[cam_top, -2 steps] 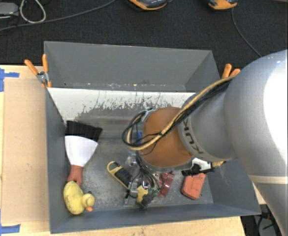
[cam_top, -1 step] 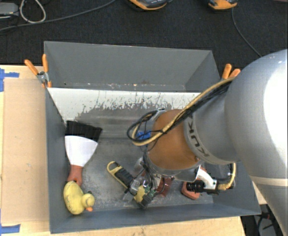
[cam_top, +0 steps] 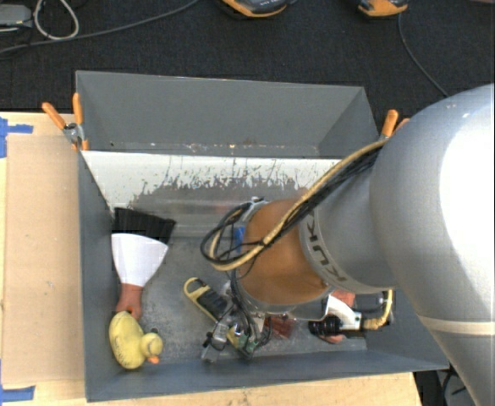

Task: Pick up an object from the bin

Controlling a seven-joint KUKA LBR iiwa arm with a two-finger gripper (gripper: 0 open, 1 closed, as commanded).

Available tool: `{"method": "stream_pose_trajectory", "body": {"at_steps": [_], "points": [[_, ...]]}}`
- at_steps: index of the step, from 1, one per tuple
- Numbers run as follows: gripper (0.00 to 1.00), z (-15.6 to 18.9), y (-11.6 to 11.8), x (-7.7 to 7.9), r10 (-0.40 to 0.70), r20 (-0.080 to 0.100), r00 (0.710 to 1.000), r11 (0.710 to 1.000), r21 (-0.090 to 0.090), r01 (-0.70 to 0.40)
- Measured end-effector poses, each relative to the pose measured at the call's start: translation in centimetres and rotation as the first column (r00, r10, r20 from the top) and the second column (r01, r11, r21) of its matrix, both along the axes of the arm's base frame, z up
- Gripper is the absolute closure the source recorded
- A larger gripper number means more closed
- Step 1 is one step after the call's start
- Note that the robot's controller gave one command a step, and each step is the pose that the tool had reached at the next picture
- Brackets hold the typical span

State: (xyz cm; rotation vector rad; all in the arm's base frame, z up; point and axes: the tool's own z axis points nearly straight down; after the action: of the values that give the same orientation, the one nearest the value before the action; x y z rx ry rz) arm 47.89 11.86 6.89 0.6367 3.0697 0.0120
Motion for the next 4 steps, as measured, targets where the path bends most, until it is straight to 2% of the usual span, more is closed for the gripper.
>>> {"method": "stream_pose_trajectory", "body": {"at_steps": [1,3,4], "points": [[1.0,-0.1,-2.6,1.1,-0.134,0.004,0.991,0.991,0.002,0.134],[1.0,0.3,-2.6,1.0,-0.136,0.001,0.991,0.991,0.001,0.136],[1.0,3.9,-2.7,0.7,-0.133,-0.01,0.991,0.991,-0.003,0.133]]}}
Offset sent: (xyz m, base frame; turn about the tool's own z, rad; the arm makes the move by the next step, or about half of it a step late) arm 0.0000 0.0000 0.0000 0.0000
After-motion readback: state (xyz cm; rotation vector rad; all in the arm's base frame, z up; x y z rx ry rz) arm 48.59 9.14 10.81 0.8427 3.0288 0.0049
